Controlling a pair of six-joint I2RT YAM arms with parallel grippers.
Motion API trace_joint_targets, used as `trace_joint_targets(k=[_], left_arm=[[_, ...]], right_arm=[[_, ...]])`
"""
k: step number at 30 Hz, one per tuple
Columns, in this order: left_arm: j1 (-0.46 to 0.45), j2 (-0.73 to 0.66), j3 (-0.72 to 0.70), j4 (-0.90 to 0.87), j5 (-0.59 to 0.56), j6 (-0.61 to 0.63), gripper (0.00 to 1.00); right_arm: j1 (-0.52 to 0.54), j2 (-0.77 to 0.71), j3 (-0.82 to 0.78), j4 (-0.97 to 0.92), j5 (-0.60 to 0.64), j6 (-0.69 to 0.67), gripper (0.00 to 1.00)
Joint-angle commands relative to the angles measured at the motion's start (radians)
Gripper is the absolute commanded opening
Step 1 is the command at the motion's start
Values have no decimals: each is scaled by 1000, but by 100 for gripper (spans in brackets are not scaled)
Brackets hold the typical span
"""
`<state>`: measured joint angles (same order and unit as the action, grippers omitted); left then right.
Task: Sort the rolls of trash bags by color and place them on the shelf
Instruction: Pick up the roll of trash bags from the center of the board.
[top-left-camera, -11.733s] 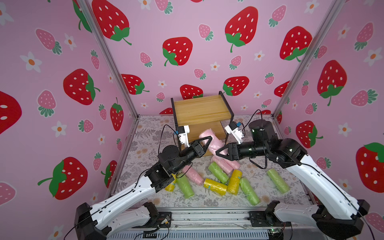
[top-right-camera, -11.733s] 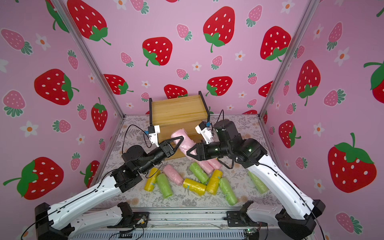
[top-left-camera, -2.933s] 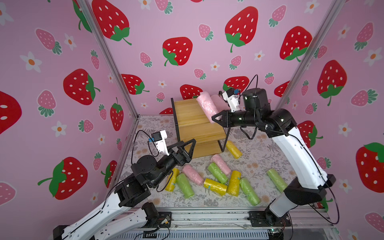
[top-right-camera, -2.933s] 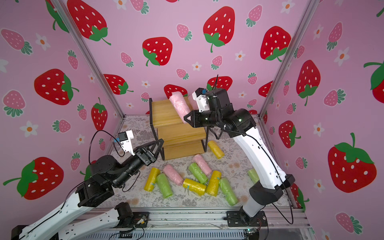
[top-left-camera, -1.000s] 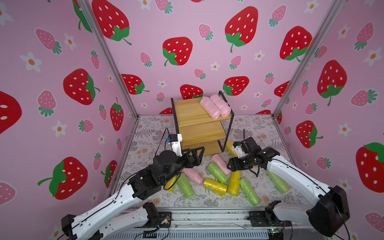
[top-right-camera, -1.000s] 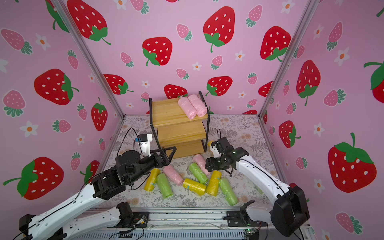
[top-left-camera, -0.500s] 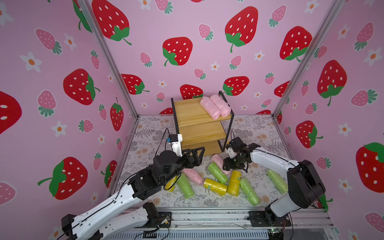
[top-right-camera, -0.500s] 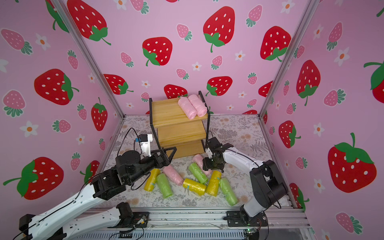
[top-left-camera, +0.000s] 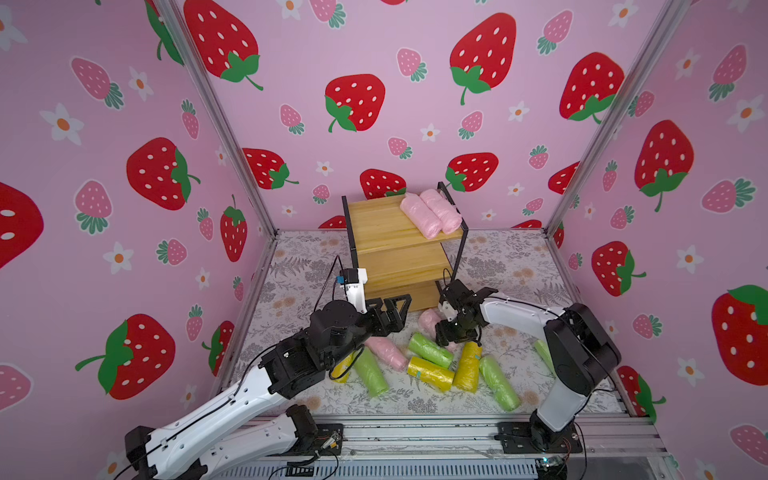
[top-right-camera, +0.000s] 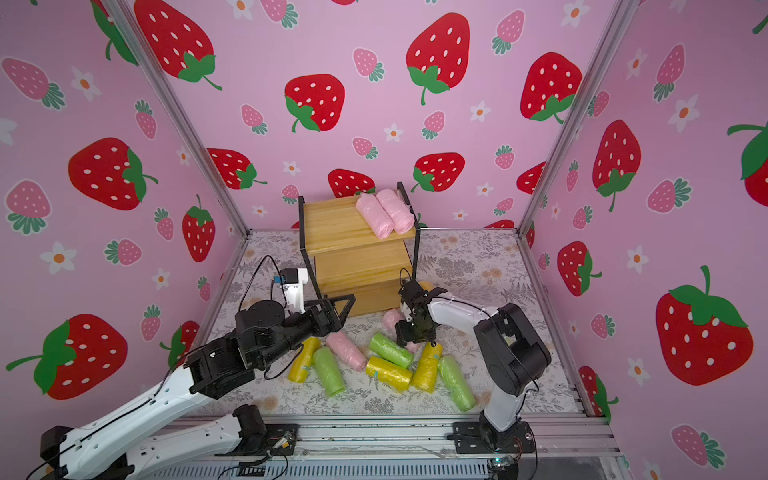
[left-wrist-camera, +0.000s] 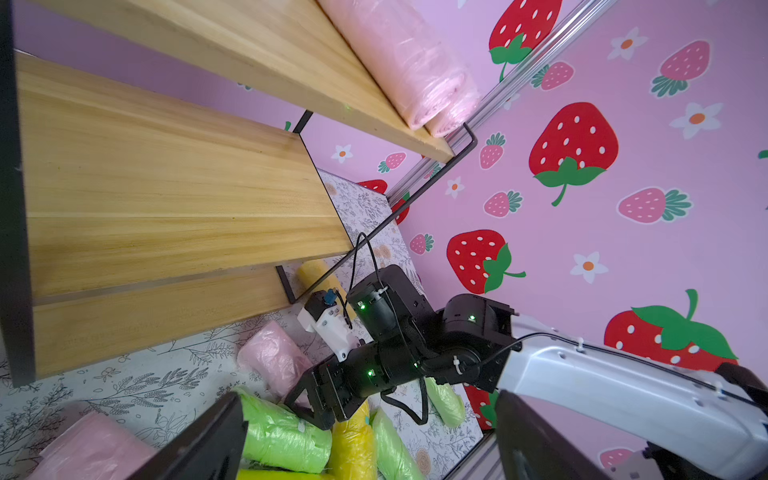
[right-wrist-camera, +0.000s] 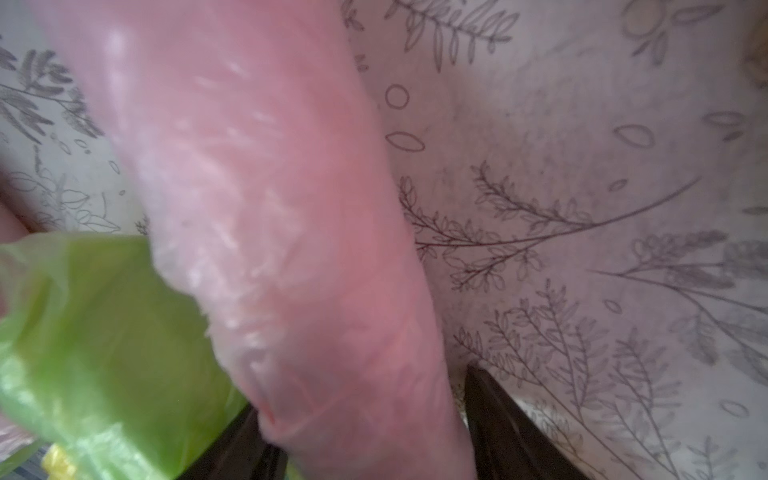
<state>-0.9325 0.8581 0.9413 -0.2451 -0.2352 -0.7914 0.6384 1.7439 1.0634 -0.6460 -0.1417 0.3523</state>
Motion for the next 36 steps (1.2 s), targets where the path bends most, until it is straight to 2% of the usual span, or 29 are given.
trace_joint_targets(k=[1,7,11,17,23,31,36], left_arm=[[-3,-15,0,-1,-6,11,98],[-3,-23,-7,-3,-6,11,98],[-3,-29,-4,-8,-2,19,100],[-4,-34,-10,20,37,35,100],[-4,-9,-14,115,149,57,100],[-4,92,20,214,308,39,100],[-5,113,-4,322,339,-4,100]], right_arm=[[1,-2,6,-15,34,4,62],[1,-75,21,-65,50,10,24],[1,-189,39,-133,52,17,2],[1,-426,60,-238,4,39,0],[1,-622,115,-269,-182,76,0],[1,-716,214,-186,-412,181,0],[16,-707,239,-142,-505,224,0]])
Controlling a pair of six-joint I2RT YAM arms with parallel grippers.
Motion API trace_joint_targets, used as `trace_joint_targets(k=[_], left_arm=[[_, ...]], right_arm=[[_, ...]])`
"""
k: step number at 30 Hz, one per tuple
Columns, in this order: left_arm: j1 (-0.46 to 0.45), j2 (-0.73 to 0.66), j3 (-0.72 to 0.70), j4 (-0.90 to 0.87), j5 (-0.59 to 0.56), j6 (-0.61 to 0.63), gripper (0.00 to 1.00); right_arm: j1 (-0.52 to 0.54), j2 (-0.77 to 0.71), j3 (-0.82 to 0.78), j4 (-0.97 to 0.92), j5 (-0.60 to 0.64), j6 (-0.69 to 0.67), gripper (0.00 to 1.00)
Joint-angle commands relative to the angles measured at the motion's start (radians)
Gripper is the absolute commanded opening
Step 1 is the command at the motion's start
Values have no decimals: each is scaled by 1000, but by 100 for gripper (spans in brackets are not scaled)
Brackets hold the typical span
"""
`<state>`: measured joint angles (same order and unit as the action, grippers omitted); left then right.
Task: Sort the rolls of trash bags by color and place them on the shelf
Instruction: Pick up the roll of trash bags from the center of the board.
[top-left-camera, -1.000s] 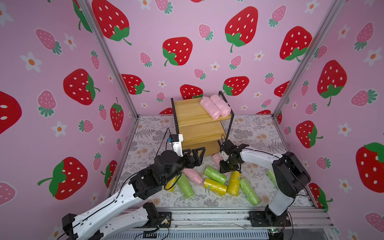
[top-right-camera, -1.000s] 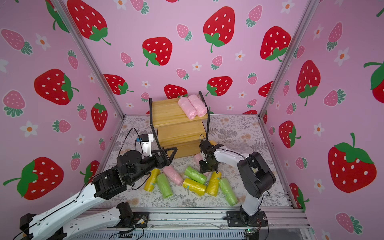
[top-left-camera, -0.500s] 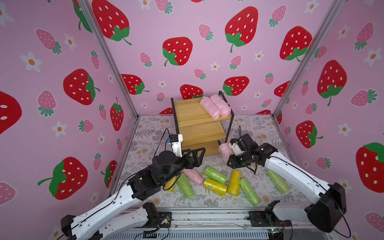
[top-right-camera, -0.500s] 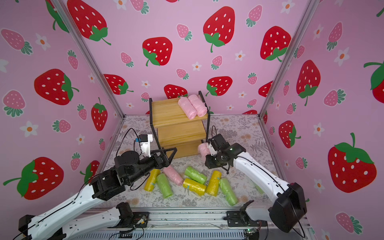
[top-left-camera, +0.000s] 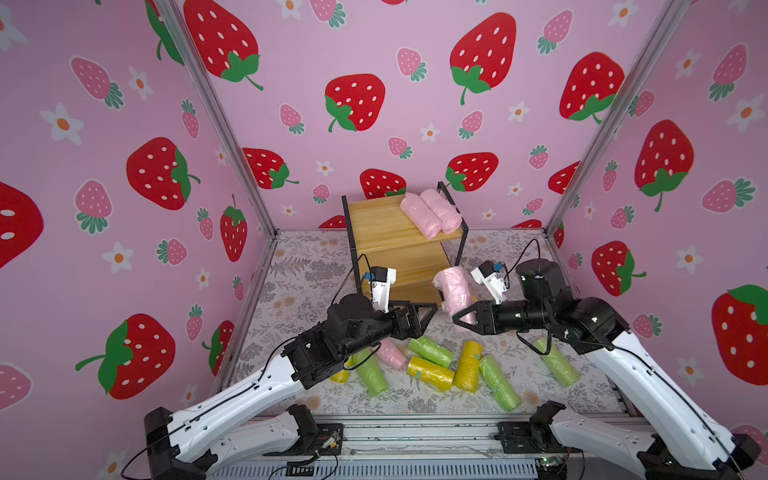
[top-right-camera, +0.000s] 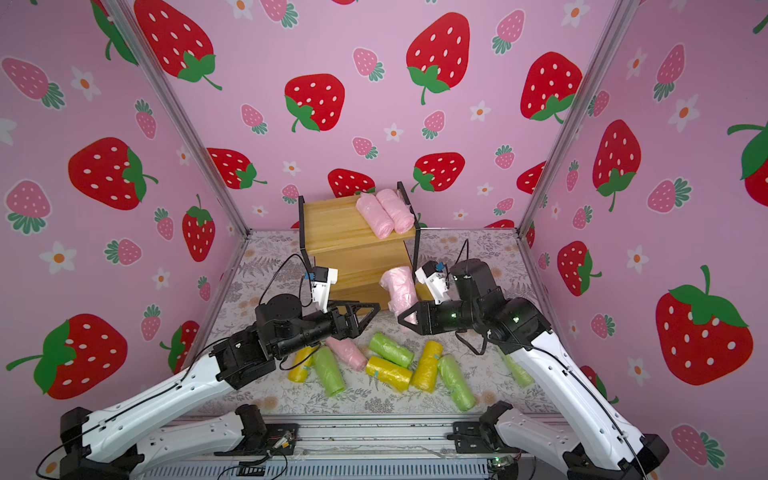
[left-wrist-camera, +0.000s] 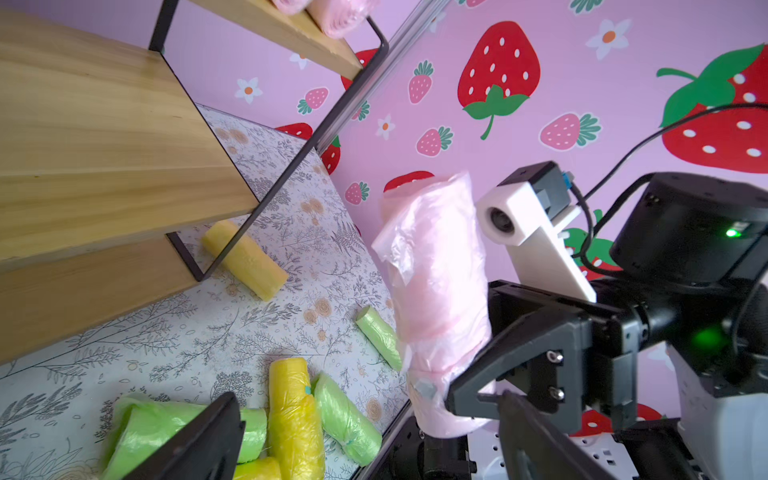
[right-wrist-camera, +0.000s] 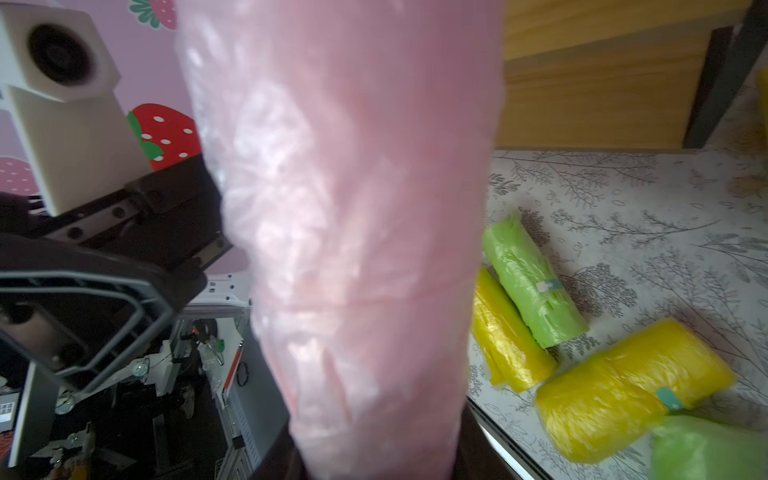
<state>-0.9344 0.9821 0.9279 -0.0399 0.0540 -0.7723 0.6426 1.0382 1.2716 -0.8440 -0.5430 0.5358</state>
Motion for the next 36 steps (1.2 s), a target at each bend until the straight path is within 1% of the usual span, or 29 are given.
trace_joint_targets(k=[1,5,15,16,21,22,23,27,28,31,32,33,34,35,36], left_arm=[[-3,-13,-3,149,50,-34,99],[-3,-22,-25,221,51,-53,100],[-3,22,-26,276,71,-92,100],[-3,25,-25,279,74,-95,98],[-3,41,-15,288,77,-107,73],[-3,42,-16,293,104,-107,66],[-3,41,-18,296,106,-109,59],[-2,39,-21,311,110,-110,36],[-2,38,-21,311,111,-111,28],[-2,32,-19,309,109,-113,2],[-1,29,-21,308,102,-115,0],[-2,27,-23,306,96,-118,0],[-2,23,-26,307,89,-122,0],[-1,19,-31,307,90,-126,0],[-1,17,-35,308,54,-131,0]], right_arm=[[20,3,34,56,-103,42,0],[63,16,38,97,-101,55,0],[152,51,93,131,-93,66,0],[154,54,97,128,-88,63,0],[159,57,97,120,-85,56,0],[160,58,97,123,-92,56,0],[161,58,97,124,-91,56,0],[161,59,100,110,-72,59,1],[162,58,101,108,-66,62,9],[162,50,103,100,-44,65,47],[162,46,103,97,-41,65,53],[162,43,103,93,-40,62,60],[162,40,101,90,-37,59,65],[163,37,100,86,-33,58,67],[161,35,98,82,-30,58,68]])
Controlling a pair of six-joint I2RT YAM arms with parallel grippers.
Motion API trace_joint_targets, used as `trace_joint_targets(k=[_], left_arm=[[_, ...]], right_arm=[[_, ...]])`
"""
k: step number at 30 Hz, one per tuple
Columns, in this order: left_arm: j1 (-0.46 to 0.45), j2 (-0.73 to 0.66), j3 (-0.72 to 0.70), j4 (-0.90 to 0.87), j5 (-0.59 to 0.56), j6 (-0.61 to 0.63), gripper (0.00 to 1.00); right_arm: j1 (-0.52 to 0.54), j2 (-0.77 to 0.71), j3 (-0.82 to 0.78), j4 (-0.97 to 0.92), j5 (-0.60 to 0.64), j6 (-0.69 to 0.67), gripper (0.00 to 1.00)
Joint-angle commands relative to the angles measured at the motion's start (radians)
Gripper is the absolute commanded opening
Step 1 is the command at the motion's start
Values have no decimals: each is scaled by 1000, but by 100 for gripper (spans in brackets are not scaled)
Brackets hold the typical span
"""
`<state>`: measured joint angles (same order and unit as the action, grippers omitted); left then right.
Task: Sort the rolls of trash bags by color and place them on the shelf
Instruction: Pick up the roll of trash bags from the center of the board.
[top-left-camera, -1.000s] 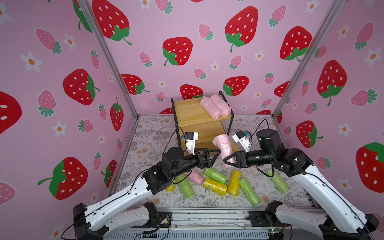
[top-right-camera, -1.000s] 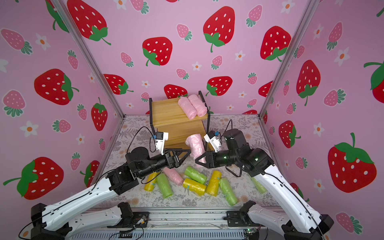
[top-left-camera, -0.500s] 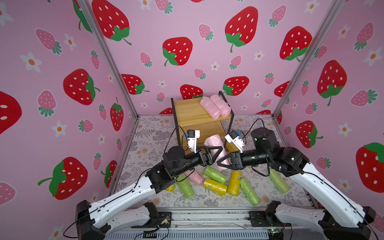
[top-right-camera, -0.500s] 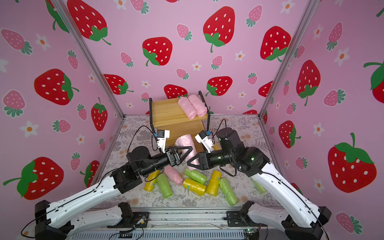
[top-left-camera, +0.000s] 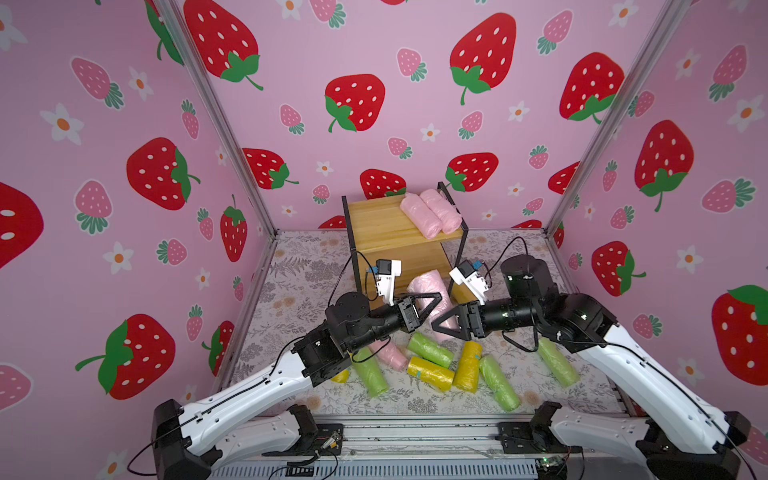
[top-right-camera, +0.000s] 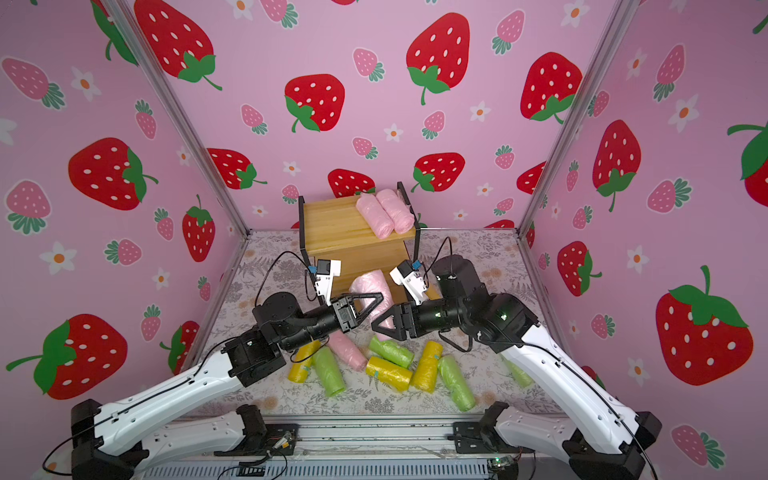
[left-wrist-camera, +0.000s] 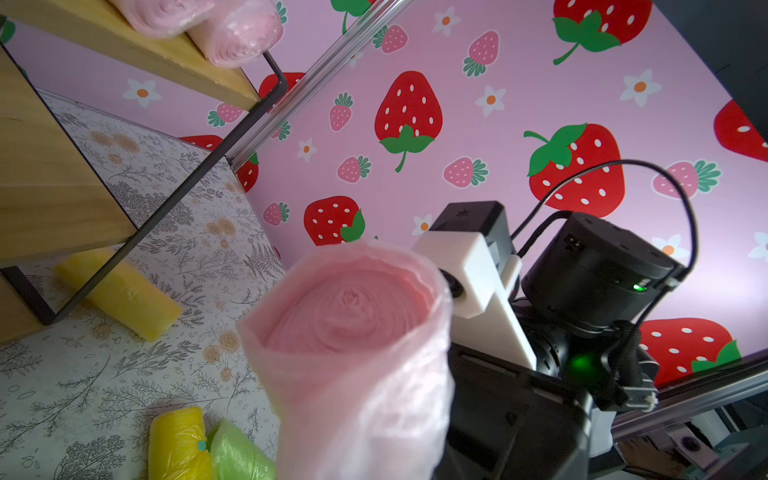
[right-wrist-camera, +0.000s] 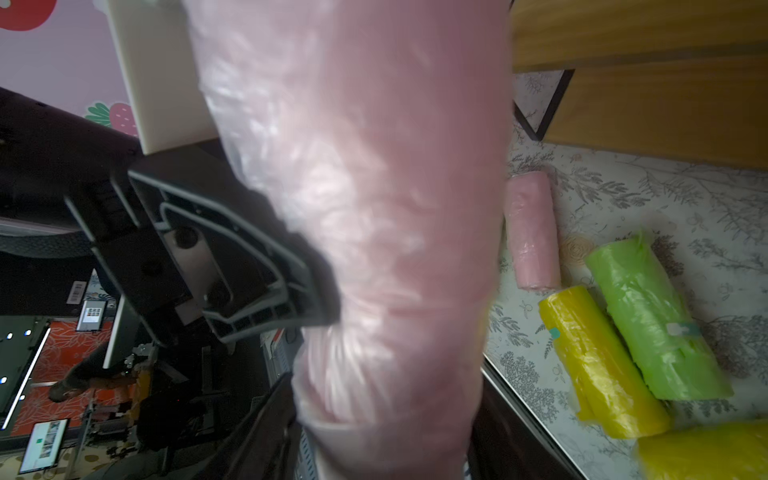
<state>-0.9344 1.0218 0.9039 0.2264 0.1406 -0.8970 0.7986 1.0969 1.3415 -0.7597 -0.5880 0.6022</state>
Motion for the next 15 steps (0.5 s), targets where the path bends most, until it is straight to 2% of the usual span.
trace_joint_targets(k=[1,9,15], left_arm=[[-2,-28,-18,45,-46,-12,0],[-2,-60,-76,96,-157,-78,0],[-1,-81,-87,91,-206,-91,0]], right_arm=[[5,-25,25,-6,18,-10,69],[9,-28,5,8,11,7,69],[39,0,-7,27,22,15,63]])
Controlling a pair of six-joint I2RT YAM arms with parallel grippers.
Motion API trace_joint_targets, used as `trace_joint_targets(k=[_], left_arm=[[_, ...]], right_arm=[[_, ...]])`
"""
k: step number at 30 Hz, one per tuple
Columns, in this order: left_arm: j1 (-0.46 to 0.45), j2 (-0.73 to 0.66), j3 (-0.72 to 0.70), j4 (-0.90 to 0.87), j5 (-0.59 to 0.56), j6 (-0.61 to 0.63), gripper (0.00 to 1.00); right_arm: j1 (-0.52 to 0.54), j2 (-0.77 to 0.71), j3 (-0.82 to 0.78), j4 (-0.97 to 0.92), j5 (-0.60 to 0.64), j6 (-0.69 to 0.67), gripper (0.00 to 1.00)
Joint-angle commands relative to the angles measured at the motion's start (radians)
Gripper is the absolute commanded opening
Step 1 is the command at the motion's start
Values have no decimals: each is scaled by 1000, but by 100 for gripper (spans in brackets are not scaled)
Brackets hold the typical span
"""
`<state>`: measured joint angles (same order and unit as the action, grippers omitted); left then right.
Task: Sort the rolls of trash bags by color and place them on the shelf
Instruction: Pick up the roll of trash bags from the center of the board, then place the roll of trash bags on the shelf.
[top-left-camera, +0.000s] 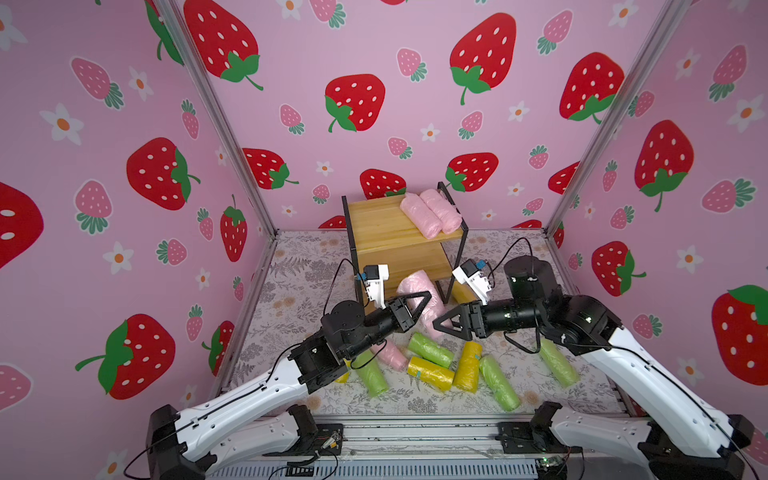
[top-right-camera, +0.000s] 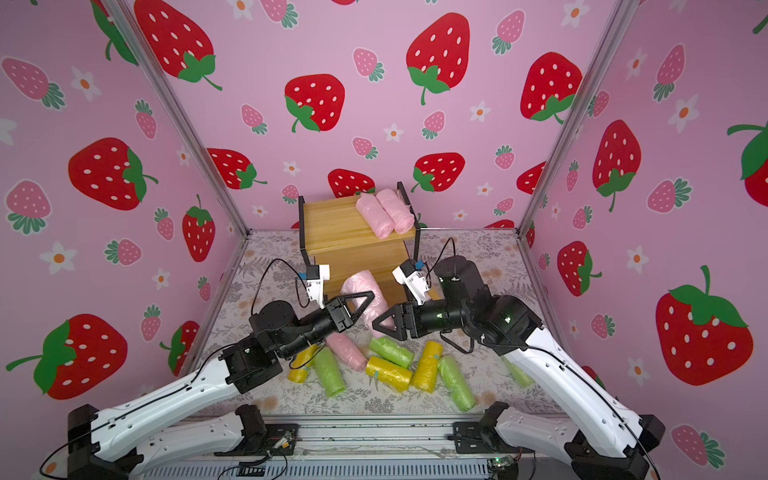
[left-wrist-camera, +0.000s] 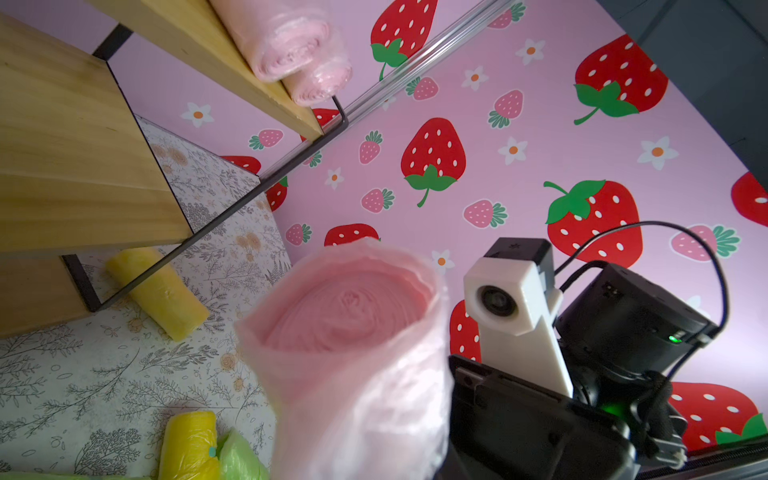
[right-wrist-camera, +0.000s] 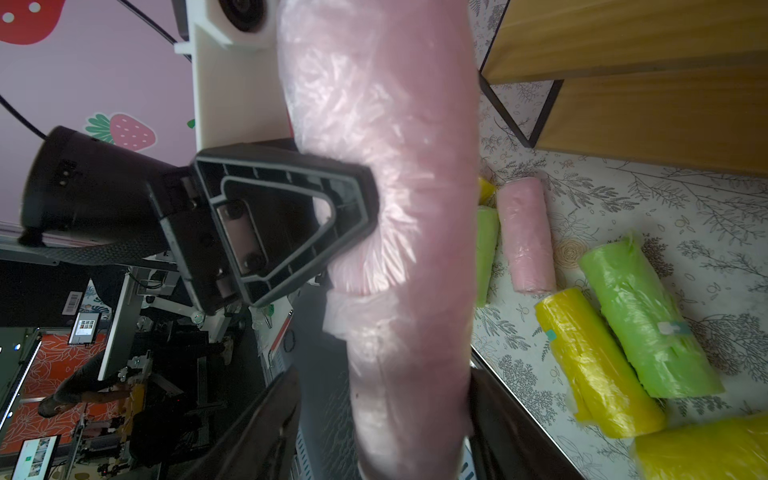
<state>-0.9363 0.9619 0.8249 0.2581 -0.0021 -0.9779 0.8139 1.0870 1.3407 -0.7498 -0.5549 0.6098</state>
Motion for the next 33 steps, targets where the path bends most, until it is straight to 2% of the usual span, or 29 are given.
trace_joint_targets(k=[1,7,9,12,13,14,16,23,28,33], left_arm=[[0,-26,-12,59,-67,-11,0],[1,-54,-35,58,-90,-20,0],[1,-57,-38,59,-93,-21,0],[1,-60,-36,49,-90,-19,1],[0,-60,-27,25,-95,-17,28],[1,-62,-13,-16,-105,-20,61],[1,-71,16,-103,-131,-12,100],[1,-185,48,-235,-225,72,100],[0,-293,43,-320,-309,121,100],[1,-343,10,-326,-322,120,100]], right_arm=[[34,18,-7,17,-5,7,61],[79,51,-2,34,29,8,50],[92,59,10,34,48,6,38],[96,68,36,27,73,-3,9],[96,69,48,25,88,-7,1],[97,71,59,20,104,-11,0],[96,76,88,3,145,-26,0],[86,169,273,-93,247,-106,0],[60,304,493,-170,283,-168,0],[11,461,740,-249,301,-204,0]])
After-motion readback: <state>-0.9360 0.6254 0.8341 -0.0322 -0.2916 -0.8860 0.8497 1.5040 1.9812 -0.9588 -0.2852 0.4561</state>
